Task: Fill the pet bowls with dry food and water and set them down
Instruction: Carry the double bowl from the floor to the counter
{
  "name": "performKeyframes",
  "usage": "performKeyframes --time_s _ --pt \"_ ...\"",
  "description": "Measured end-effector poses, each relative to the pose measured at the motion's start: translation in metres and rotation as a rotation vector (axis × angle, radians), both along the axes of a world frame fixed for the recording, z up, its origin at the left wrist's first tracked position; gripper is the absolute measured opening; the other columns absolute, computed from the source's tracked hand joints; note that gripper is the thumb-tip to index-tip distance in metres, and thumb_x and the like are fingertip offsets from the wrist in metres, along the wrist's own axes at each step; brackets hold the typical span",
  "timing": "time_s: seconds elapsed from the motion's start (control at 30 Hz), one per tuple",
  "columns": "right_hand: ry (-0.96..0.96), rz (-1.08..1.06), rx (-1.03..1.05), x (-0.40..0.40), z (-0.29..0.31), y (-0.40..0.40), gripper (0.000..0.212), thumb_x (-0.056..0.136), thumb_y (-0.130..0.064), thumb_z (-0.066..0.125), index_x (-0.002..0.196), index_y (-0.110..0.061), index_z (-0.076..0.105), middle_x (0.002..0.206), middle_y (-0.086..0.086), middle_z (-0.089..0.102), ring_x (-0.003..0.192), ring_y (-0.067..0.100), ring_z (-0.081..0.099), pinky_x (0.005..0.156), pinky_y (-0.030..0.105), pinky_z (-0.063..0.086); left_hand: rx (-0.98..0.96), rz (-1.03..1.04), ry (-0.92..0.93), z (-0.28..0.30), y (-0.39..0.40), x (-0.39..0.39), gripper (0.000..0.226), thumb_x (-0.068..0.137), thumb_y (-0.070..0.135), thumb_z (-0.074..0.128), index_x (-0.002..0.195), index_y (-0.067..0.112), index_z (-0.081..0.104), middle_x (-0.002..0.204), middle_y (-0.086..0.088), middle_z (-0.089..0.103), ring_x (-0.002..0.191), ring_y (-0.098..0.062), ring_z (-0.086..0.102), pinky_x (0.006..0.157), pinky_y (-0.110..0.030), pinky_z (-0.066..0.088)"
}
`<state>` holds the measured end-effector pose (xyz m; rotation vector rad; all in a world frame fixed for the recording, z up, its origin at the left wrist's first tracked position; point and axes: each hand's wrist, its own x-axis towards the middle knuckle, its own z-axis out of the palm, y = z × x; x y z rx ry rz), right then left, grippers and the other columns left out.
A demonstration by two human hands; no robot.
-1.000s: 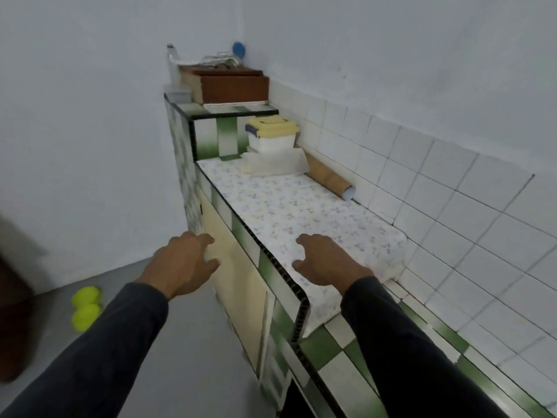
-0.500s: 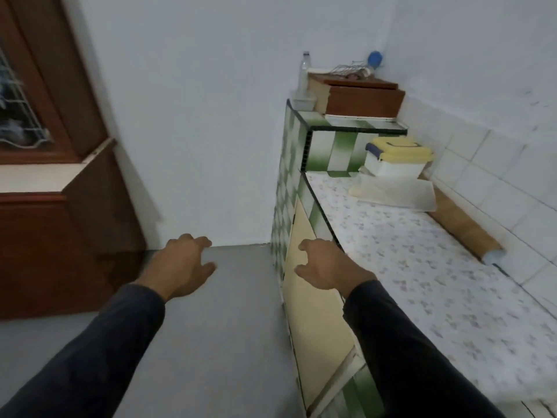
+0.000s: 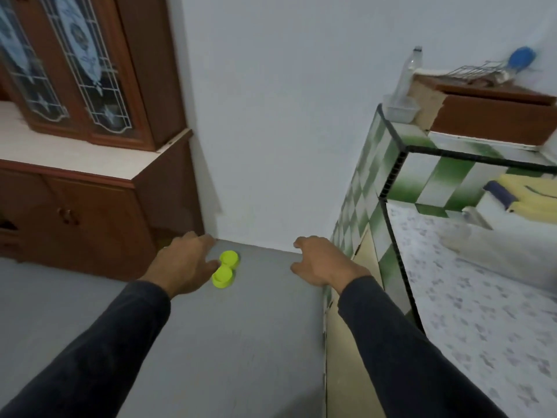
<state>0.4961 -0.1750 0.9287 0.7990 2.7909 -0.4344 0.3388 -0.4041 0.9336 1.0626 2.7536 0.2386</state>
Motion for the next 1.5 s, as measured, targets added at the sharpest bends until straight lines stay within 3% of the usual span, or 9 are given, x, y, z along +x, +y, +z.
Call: performKeyframes --time_s 0.37,1.03,1.33,1.5 --pt "-0.082 0.123 -0.007 -0.116 -0.048 0.055 0.057 0.094 -0.036 0.058 0.145 -0.013 0.046 0.145 0.012 0.050 0.131 0.032 0.050 0.108 0.045 0.044 -0.110 0.139 -0.109 -0.041 0.041 -0.086 0.056 0.097 0.051 0.058 0.146 0.027 0.048 0.137 -0.010 0.051 0.126 -0.033 0.052 0.103 -0.046 0.047" --pt "-0.078 0.176 -0.027 -0.367 -0.110 0.152 0.045 0.099 -0.031 0.051 0.139 -0.010 0.050 0.136 0.014 0.056 0.122 0.036 0.055 0.102 0.044 0.047 -0.210 0.072 -0.143 -0.112 0.156 -0.333 0.050 0.102 0.047 0.051 0.143 0.018 0.049 0.139 -0.012 0.051 0.127 -0.034 0.051 0.107 -0.045 0.044" --pt "-0.089 0.275 -0.028 -0.458 -0.172 0.222 0.042 0.095 -0.030 0.053 0.132 -0.010 0.053 0.129 0.015 0.060 0.116 0.037 0.058 0.095 0.043 0.050 -0.209 0.134 -0.187 -0.179 0.205 -0.407 0.045 0.104 0.048 0.046 0.138 0.019 0.053 0.137 -0.010 0.055 0.124 -0.028 0.054 0.106 -0.042 0.044" --pt "-0.085 0.367 -0.023 -0.512 -0.221 0.256 0.045 0.094 -0.030 0.055 0.134 -0.011 0.052 0.131 0.013 0.058 0.119 0.036 0.054 0.101 0.042 0.044 -0.215 0.202 -0.218 -0.232 0.233 -0.444 0.046 0.104 0.048 0.046 0.143 0.024 0.050 0.140 -0.008 0.054 0.127 -0.028 0.053 0.109 -0.043 0.042"
